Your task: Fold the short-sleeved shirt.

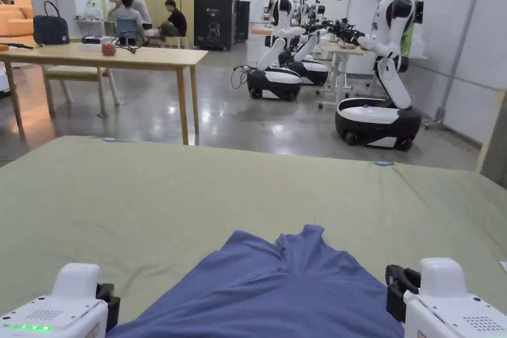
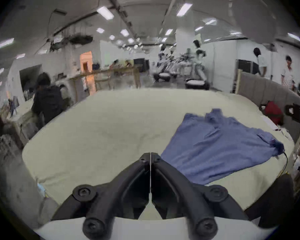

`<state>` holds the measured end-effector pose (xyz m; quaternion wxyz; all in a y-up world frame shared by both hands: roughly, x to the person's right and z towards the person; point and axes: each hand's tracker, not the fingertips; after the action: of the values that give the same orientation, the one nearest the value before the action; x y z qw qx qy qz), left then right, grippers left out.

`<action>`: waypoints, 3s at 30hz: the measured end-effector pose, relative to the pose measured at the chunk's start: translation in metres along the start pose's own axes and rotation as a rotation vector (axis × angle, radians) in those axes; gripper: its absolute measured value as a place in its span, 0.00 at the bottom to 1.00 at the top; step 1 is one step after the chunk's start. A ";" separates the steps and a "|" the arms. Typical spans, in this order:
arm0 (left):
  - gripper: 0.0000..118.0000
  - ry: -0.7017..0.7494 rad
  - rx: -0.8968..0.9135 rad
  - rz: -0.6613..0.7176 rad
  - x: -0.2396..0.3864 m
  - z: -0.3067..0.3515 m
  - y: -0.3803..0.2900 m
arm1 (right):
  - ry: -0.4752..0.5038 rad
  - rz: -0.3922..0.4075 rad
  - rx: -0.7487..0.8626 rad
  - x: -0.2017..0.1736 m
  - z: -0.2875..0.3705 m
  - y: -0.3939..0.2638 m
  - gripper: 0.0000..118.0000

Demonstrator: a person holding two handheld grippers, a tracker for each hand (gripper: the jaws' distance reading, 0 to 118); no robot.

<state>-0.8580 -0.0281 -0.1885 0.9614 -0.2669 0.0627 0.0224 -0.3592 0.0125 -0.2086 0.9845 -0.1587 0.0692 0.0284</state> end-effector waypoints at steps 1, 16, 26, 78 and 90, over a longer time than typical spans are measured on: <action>0.05 -0.013 -0.048 0.043 -0.016 -0.008 -0.006 | 0.000 -0.002 -0.008 0.002 -0.004 -0.001 0.01; 0.39 -0.020 -0.324 0.062 -0.017 -0.124 -0.041 | -0.043 -0.008 -0.208 0.026 -0.102 -0.009 0.01; 0.00 -0.084 -0.230 -0.004 0.021 -0.085 -0.021 | -0.052 -0.005 -0.519 0.061 -0.307 -0.006 1.00; 0.00 0.017 0.473 -0.089 0.082 -0.033 0.487 | -0.009 -0.089 0.349 0.107 -0.117 0.465 0.05; 0.00 0.034 0.380 -0.078 0.076 -0.126 0.408 | -0.033 -0.108 0.249 0.109 -0.195 0.362 0.05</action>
<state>-0.8279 0.2566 -0.5140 0.9935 -0.0829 0.0714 -0.0317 -0.3044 0.2974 -0.5192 0.9977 -0.0382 0.0472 -0.0308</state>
